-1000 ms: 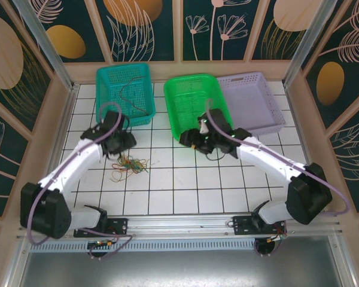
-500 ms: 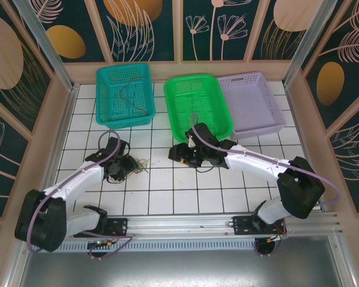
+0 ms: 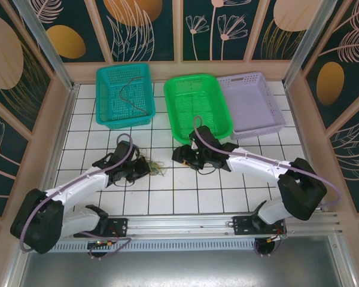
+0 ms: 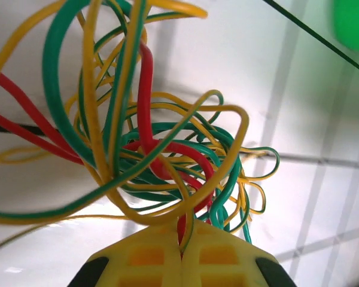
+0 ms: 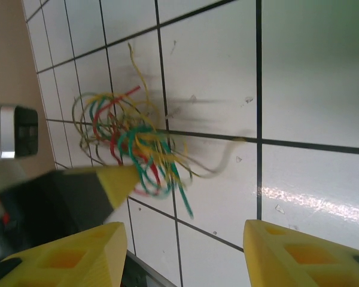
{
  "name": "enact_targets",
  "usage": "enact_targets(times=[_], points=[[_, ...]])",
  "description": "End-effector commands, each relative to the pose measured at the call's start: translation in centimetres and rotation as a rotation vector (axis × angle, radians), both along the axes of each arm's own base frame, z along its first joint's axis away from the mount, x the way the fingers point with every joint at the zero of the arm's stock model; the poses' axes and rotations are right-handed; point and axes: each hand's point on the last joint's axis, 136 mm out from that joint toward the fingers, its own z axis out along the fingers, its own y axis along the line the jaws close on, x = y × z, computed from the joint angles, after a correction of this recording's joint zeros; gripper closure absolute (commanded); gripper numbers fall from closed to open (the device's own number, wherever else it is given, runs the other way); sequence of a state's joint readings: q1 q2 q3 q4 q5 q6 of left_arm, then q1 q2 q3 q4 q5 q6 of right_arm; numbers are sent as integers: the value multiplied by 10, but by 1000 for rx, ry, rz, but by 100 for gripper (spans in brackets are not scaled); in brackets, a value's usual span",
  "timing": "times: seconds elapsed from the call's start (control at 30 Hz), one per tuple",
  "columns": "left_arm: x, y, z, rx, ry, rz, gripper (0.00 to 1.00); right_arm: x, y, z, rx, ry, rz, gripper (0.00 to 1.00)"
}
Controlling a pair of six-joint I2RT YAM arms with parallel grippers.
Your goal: Untangle the cables
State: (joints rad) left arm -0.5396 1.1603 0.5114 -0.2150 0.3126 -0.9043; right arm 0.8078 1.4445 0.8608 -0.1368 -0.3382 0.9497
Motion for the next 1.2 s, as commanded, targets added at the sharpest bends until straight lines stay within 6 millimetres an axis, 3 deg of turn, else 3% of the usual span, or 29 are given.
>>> enact_targets(times=[0.0,0.13,0.37,0.7,0.8,0.93,1.03,1.17], points=[[-20,-31,26,-119,-61,-193,100,5,-9,3,13,-15,-22,46],[-30,-31,27,-136,-93,-238,100,0,-7,-9,11,4,21,46],[-20,-39,33,-168,-124,-228,100,-22,21,-19,56,57,126,55],[-21,-38,30,-151,-116,-235,100,-26,28,-28,94,102,105,75],[-19,-39,33,-157,-126,-231,100,-25,24,-34,73,106,86,83],[-18,-34,29,-127,-117,-213,100,-18,22,-29,68,83,59,100],[-16,-23,22,-67,-104,-164,100,-9,9,-19,22,30,4,100],[-11,4,10,79,-82,-62,100,6,-26,0,-57,-32,-84,100]])
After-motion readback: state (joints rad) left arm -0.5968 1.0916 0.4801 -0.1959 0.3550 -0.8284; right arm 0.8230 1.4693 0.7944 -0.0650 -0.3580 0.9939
